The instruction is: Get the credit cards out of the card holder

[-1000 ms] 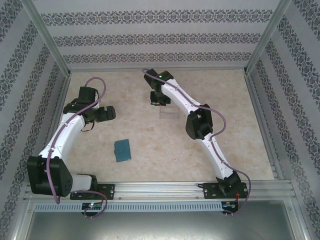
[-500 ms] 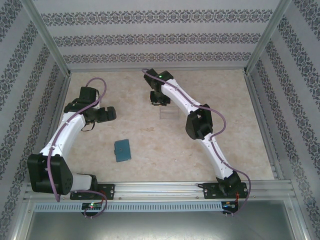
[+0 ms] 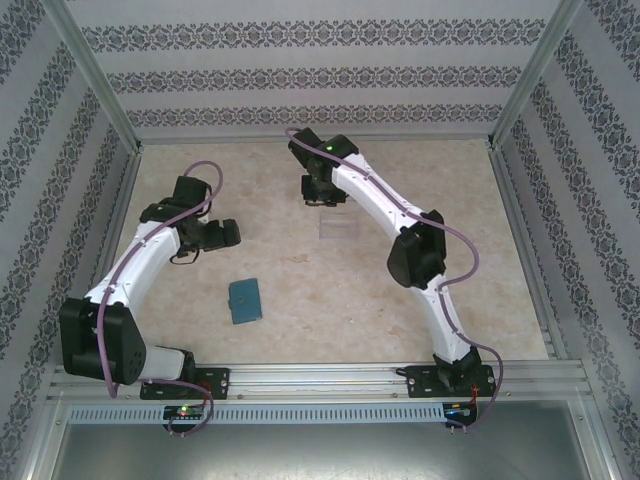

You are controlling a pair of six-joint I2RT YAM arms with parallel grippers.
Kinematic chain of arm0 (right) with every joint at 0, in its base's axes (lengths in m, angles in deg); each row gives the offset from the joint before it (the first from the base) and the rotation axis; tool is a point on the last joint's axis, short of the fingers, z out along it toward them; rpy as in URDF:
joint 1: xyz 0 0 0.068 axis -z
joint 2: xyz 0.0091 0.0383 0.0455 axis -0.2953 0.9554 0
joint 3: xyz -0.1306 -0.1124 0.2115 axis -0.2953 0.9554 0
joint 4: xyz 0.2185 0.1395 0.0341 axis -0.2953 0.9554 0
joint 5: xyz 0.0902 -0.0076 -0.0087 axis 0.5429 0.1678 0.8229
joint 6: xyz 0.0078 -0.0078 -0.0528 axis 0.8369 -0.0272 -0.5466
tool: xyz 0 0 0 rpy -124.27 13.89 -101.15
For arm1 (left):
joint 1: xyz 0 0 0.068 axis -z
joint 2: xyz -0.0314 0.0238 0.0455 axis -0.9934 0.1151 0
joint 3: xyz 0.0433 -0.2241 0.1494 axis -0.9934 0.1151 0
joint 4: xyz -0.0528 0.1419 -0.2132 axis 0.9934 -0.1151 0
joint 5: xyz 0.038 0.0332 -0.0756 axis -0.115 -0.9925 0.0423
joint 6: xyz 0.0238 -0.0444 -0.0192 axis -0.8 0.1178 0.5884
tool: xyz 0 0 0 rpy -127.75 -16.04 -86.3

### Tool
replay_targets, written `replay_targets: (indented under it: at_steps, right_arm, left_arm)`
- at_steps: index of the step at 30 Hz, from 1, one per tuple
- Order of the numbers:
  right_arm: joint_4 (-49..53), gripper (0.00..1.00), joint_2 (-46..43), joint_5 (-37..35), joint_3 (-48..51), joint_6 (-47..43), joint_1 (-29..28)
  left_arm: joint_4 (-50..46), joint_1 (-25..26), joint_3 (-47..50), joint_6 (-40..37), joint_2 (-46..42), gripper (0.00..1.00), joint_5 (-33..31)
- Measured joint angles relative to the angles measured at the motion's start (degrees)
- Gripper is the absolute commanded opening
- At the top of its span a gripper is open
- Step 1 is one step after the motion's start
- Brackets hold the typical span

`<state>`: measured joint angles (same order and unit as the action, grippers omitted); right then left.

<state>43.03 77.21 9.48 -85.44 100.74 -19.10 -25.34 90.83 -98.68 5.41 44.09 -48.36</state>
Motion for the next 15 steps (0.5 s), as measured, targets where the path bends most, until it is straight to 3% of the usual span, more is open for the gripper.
replay_targets:
  at_steps: [15]
  right_arm:
    - [-8.3, 0.25, -19.7, 0.8, 29.0, -0.9, 0.9]
  left_arm:
    - [-0.1, 15.6, 11.6, 18.9, 0.0, 0.99, -2.1]
